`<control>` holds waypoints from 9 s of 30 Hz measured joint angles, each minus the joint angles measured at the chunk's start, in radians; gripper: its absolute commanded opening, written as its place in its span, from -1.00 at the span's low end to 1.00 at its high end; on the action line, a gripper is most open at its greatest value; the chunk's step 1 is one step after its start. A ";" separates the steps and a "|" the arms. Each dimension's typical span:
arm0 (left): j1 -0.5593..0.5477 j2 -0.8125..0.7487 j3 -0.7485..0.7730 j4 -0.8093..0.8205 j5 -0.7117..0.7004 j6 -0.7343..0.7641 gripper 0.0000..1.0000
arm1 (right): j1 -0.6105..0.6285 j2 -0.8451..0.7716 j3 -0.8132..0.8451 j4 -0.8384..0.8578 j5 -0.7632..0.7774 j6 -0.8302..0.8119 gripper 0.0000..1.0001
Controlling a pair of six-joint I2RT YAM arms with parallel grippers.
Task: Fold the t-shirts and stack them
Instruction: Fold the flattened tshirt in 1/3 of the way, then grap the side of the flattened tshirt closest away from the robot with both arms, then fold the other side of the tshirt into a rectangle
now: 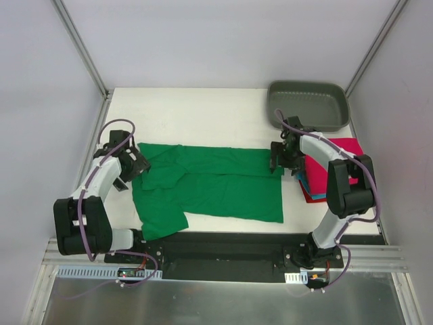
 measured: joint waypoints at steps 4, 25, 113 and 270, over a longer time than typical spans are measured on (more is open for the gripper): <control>-0.002 -0.049 0.046 -0.022 0.014 -0.011 0.98 | 0.005 -0.056 0.000 0.010 -0.015 -0.014 0.93; -0.079 0.532 0.430 0.064 0.218 0.025 0.98 | 0.014 0.325 0.384 0.089 -0.206 -0.033 0.93; -0.014 -0.581 -0.471 -0.021 0.007 -0.328 -1.00 | 0.197 -0.263 -0.302 0.266 -0.029 0.072 0.93; -0.199 0.200 0.188 0.161 0.212 -0.083 0.41 | 0.102 -0.494 -0.373 0.318 -0.221 -0.047 0.93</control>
